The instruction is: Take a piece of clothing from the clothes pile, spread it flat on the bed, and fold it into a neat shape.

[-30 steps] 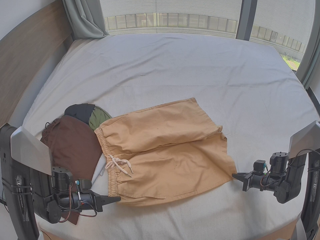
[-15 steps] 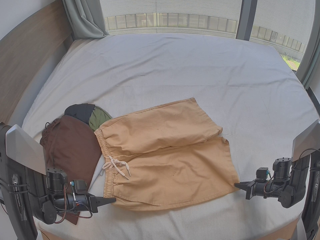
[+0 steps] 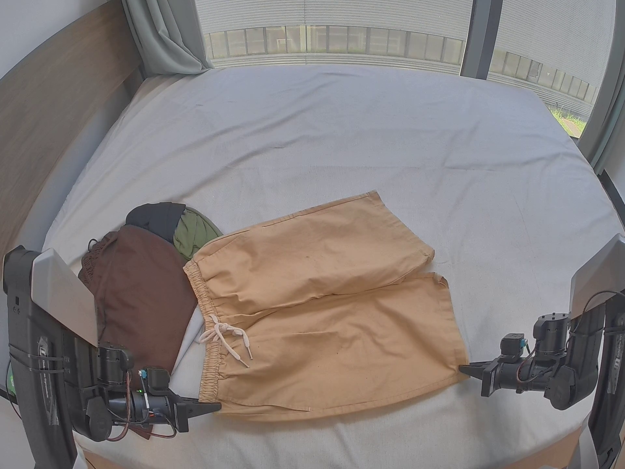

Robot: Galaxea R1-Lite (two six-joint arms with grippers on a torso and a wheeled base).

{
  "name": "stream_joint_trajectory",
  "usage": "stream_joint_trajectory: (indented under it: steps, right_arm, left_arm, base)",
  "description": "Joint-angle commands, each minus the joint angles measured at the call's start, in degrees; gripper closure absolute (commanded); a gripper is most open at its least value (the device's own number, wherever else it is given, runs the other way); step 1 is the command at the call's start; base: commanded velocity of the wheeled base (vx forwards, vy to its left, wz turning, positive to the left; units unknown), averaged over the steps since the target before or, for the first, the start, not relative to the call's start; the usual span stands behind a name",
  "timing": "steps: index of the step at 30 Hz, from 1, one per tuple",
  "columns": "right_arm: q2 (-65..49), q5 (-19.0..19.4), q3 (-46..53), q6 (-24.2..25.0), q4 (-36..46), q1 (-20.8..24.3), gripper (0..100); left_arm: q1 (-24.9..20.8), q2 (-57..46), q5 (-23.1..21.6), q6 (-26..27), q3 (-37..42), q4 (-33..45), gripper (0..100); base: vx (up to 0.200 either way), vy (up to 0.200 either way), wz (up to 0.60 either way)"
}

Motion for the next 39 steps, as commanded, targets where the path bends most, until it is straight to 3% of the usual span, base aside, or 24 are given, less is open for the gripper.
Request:
stream_joint_trajectory:
  steps: [1, 6, 7, 11, 12, 32, 33, 39]
  right_arm:
    - [0.71, -0.06, -0.25, -0.10, -0.19, -0.07, 100]
    - [0.71, -0.06, -0.34, -0.19, -0.19, 0.02, 100]
    - [0.71, -0.06, -0.34, -0.10, -0.10, 0.02, 0]
    - [0.62, 0.02, -1.22, 0.25, -0.19, 0.19, 0]
    - [0.44, 0.02, -1.31, 0.25, -0.19, 0.28, 0]
    - [0.44, 0.29, -1.31, 0.17, -0.19, 0.90, 0]
    - [0.44, 0.29, -1.22, 0.17, -0.19, 0.90, 0]
    - [0.53, 0.38, -1.04, -0.01, -0.19, 1.16, 0]
  left_arm:
    - [0.87, 3.38, -0.01, -0.02, -1.06, -0.01, 100]
    - [0.87, 3.21, -0.01, -0.11, -1.23, -0.01, 100]
    - [0.87, 3.21, -0.10, -0.02, -1.23, -0.01, 100]
    - [0.61, 3.12, -0.10, -0.11, -1.85, -0.01, 100]
    - [0.43, 3.03, -0.10, -0.20, -1.94, -0.01, 0]
    - [0.87, 3.12, -0.80, -0.28, -2.38, -0.01, 0]
    - [0.87, 3.12, -0.71, -0.20, -2.38, -0.01, 100]
    - [0.70, 3.30, -0.71, -0.28, -2.29, -0.01, 100]
  base:
    - [0.000, 0.000, 0.00]
    - [0.000, 0.000, 0.00]
    - [0.000, 0.000, 0.00]
    - [0.000, 0.000, 0.00]
    - [0.000, 0.000, 0.00]
    - [0.000, 0.000, 0.00]
    - [0.000, 0.000, 0.00]
    - [0.000, 0.000, 0.00]
